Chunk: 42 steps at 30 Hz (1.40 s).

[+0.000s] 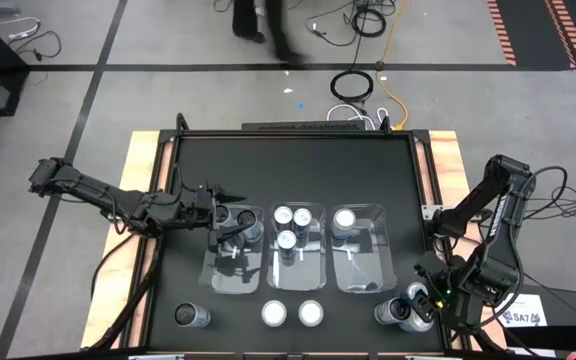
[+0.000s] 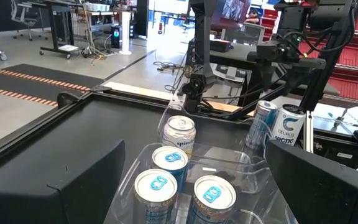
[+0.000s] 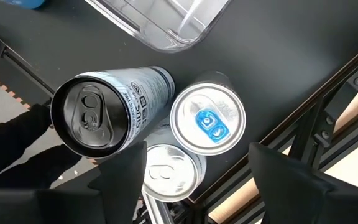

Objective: Sort soda cans
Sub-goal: Put the blue soda can into the middle transparent bin

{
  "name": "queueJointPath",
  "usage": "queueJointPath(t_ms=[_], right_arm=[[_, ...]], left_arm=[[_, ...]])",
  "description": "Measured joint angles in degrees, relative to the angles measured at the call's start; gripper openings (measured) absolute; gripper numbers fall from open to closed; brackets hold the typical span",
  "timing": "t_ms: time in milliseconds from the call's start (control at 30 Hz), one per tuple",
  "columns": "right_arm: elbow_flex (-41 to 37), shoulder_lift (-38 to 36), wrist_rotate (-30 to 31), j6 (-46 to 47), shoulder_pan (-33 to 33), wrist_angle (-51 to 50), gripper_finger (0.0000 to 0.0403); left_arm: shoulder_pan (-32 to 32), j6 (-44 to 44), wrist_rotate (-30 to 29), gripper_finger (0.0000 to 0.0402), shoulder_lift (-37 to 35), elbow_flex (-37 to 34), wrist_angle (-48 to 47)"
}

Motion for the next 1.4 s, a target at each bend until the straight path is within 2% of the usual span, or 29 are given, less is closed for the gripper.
queueJointPath(t_ms=[233,367,600,1033,1400], right_arm=[[0.0,0.0,-0.3,-0.3,0.0,0.3,0.0328],[0.0,0.0,-0.3,-0.4,0.0,2.1,0.0345],[0.0,0.0,-0.4,-3.6,0.0,4.4,0.0348],[0.0,2.1,-0.4,-1.9,0.0,2.9,0.0348],[0.0,6.3,-3.1,-10.8,0.0,-0.5,0.0348]], left_arm=[[0.0,0.0,0.0,0.0397,0.0,0.0,0.0],[0.0,0.0,0.0,0.0397,0.0,0.0,0.0],[0.0,0.0,0.0,0.0397,0.0,0.0,0.0],[0.0,-0.1,0.0,0.0397,0.0,0.0,0.1],[0.0,-0.2,0.0,0.0397,0.0,0.0,0.1]])
